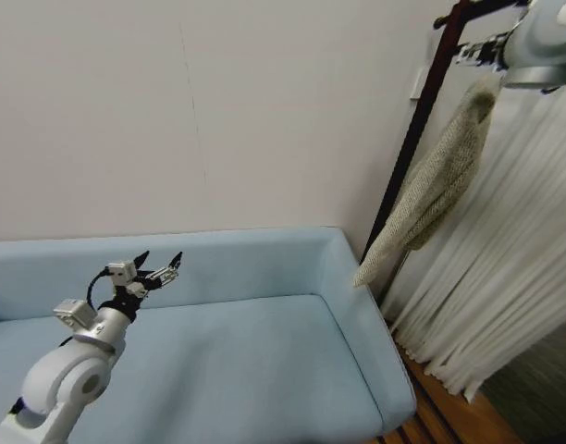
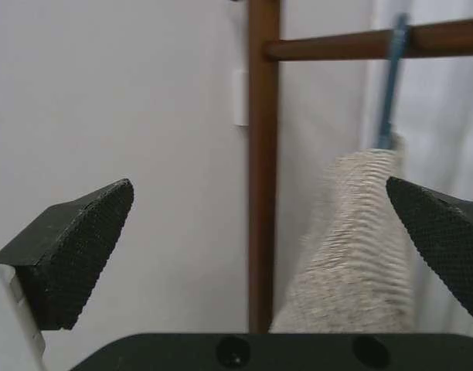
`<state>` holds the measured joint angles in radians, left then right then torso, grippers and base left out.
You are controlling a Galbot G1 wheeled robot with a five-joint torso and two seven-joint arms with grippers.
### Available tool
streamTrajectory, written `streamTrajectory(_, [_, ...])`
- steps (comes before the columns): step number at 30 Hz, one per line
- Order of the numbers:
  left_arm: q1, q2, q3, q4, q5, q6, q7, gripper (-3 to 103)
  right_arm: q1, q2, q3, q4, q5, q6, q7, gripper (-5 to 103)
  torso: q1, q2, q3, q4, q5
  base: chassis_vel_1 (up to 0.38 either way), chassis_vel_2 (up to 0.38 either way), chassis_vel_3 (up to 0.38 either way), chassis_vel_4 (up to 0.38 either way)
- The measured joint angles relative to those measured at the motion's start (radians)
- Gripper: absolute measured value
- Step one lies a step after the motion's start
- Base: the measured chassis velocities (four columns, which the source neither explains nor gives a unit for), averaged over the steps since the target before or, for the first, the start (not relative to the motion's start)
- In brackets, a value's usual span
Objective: Pick up the clothes from the sofa and hang them on the clothes hanger.
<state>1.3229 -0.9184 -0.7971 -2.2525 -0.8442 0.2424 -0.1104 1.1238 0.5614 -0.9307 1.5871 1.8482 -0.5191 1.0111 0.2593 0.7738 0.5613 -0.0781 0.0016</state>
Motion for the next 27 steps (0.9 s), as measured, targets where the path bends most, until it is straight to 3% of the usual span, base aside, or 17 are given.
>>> streamTrajectory(7, [0.029, -0.049, -0.002, -0.024, 0.011, -0.003, 0.004, 100, -0.039, -0.002, 0.052, 0.085, -0.009, 0.03, -0.129, 100, 0.0, 0.0, 0.0, 0.0003, -0.0004, 0.0, 0.0, 0.0, 0.0])
streamTrajectory(13, [0.081, -0.109, -0.031, -0.073, 0.041, -0.004, 0.016, 100, -0.182, -0.004, 0.167, 0.176, 0.0, 0.101, -0.237, 100, 0.0, 0.0, 0.0, 0.0006, -0.0005, 0.0, 0.0, 0.0, 0.0])
streamTrajectory(17, [0.127, -0.165, -0.058, -0.12, 0.08, -0.002, 0.013, 100, -0.381, -0.059, 0.257, 0.304, -0.03, 0.164, -0.423, 100, 0.0, 0.0, 0.0, 0.0002, 0.0006, 0.0, 0.0, 0.0, 0.0])
streamTrajectory(18, [0.127, -0.165, -0.058, -0.12, 0.08, -0.002, 0.013, 100, -0.381, -0.059, 0.257, 0.304, -0.03, 0.164, -0.423, 100, 0.0, 0.0, 0.0, 0.0002, 0.0006, 0.0, 0.0, 0.0, 0.0])
streamTrajectory(22, [0.184, -0.208, -0.062, -0.16, 0.132, -0.003, 0.014, 100, -0.524, -0.08, 0.275, 0.37, -0.151, 0.22, -0.524, 100, 0.0, 0.0, 0.0, -0.0001, 0.0003, 0.0, 0.0, 0.0, 0.0])
streamTrajectory(27, [0.246, -0.238, -0.055, -0.203, 0.176, -0.004, 0.015, 100, -0.633, -0.03, 0.296, 0.374, -0.237, 0.257, -0.525, 100, 0.0, 0.0, 0.0, 0.0005, -0.0003, 0.0, 0.0, 0.0, 0.0])
